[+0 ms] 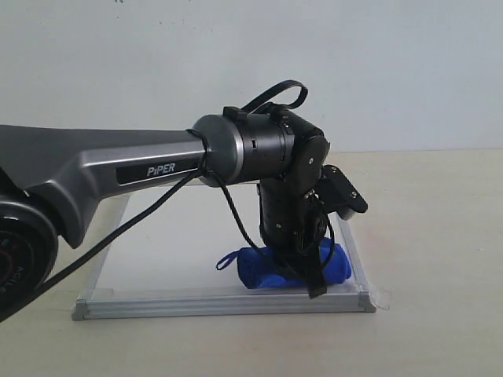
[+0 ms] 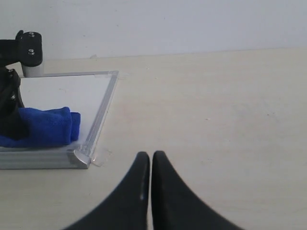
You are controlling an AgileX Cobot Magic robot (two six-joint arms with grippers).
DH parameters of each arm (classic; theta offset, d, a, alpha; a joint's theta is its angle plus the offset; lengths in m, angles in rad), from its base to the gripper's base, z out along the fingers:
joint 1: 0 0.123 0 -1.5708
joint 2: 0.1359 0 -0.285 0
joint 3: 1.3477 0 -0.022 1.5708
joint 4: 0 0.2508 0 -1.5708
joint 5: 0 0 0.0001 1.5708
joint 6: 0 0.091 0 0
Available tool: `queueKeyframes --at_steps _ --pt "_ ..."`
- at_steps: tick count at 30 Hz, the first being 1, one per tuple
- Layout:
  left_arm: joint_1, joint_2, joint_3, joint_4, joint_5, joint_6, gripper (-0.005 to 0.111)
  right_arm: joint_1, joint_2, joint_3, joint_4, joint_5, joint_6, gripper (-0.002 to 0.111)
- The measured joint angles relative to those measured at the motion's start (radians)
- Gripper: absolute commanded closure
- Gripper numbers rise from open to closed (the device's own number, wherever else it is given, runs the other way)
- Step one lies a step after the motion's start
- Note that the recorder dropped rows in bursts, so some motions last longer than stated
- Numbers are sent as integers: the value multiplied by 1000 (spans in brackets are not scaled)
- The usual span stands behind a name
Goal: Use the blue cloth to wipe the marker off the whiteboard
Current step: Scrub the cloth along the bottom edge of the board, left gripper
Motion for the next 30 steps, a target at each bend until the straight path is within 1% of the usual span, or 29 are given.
queueKeyframes --at_steps 2,6,9,17,19,20,22,26,30 --pt "0 0 -1 -13 2 34 103 0 0 0 0 0 0 107" --pt "0 0 -1 -89 18 135 103 0 0 0 0 0 0 107" --pt "0 24 -3 -84 16 150 103 0 0 0 0 0 0 107" --pt "2 43 -8 78 -37 -21 103 0 0 0 0 0 0 107" --pt "12 49 -8 123 -51 -73 103 0 0 0 0 0 0 107" --pt "22 51 -8 164 -56 -130 103 0 0 0 0 0 0 107" --pt "36 51 -8 198 -48 -168 103 0 0 0 0 0 0 107" --pt "51 54 -8 215 5 -156 103 0 0 0 0 0 0 107" --pt "49 50 -10 126 20 -37 103 0 0 0 0 0 0 107"
